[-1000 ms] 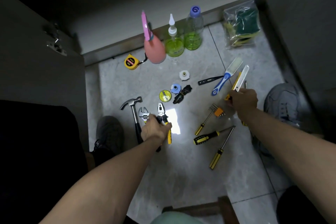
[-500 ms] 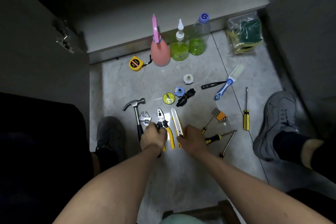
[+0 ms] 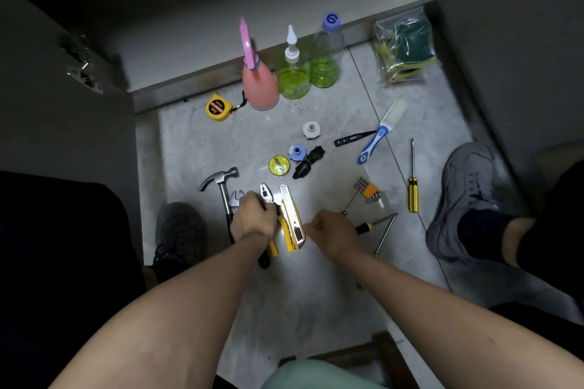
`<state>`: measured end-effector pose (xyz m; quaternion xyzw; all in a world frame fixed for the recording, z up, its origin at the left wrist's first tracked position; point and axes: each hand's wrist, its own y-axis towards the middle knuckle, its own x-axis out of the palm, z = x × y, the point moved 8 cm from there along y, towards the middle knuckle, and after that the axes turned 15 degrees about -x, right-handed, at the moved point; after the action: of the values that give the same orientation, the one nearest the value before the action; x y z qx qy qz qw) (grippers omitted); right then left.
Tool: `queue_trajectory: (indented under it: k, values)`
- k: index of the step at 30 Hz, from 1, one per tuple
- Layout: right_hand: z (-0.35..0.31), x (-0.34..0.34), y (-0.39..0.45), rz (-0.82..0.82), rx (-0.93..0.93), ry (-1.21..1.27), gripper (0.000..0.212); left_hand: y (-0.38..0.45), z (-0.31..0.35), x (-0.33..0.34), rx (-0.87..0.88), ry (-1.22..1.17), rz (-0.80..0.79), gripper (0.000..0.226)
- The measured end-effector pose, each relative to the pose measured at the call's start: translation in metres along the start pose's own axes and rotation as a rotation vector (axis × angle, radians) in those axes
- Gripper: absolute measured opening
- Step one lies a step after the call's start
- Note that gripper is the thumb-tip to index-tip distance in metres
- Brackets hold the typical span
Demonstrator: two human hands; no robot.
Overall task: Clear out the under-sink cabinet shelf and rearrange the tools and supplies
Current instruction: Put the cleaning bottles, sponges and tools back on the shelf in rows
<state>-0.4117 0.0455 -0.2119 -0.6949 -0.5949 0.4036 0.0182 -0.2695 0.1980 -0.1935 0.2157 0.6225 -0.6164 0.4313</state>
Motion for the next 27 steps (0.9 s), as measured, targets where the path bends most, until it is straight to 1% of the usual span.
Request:
queue_trajectory:
  k: [2, 4, 7, 9, 11, 13, 15, 17, 19, 24, 27]
  values:
    - [0.020, -0.024, -0.019, 0.074, 0.103, -0.030, 0.034, -0.009, 0.011, -0.003, 0.068, -0.045, 0.038, 0.015]
    - [0.048, -0.047, -0.042, 0.144, 0.249, -0.031, 0.037, -0.022, 0.028, 0.006, 0.185, -0.092, 0.017, 0.011]
    - [0.086, -0.063, -0.068, 0.158, 0.438, 0.058, 0.029, -0.047, 0.058, 0.037, 0.380, -0.017, -0.110, 0.012]
    - [0.101, -0.061, -0.077, 0.170, 0.517, 0.125, 0.036, -0.062, 0.076, 0.063, 0.484, 0.099, -0.185, 0.019]
    - [0.109, -0.055, -0.082, 0.179, 0.556, 0.158, 0.041, -0.074, 0.089, 0.086, 0.539, 0.208, -0.232, 0.021]
    - [0.112, -0.045, -0.088, 0.177, 0.583, 0.156, 0.038, -0.080, 0.097, 0.097, 0.574, 0.276, -0.231, 0.019]
    - [0.114, -0.035, -0.095, 0.169, 0.614, 0.131, 0.033, -0.085, 0.101, 0.099, 0.634, 0.273, -0.215, 0.021]
    - [0.116, -0.031, -0.099, 0.171, 0.645, 0.111, 0.032, -0.095, 0.103, 0.103, 0.775, 0.311, -0.214, 0.023]
    - [0.118, -0.031, -0.096, 0.166, 0.659, 0.110, 0.035, -0.104, 0.101, 0.111, 0.898, 0.432, -0.213, 0.027]
    - [0.125, -0.024, -0.094, 0.139, 0.704, 0.171, 0.044, -0.108, 0.098, 0.129, 0.923, 0.650, -0.212, 0.034]
    - [0.129, -0.022, -0.096, 0.142, 0.728, 0.172, 0.045, -0.116, 0.103, 0.130, 0.934, 0.667, -0.241, 0.033]
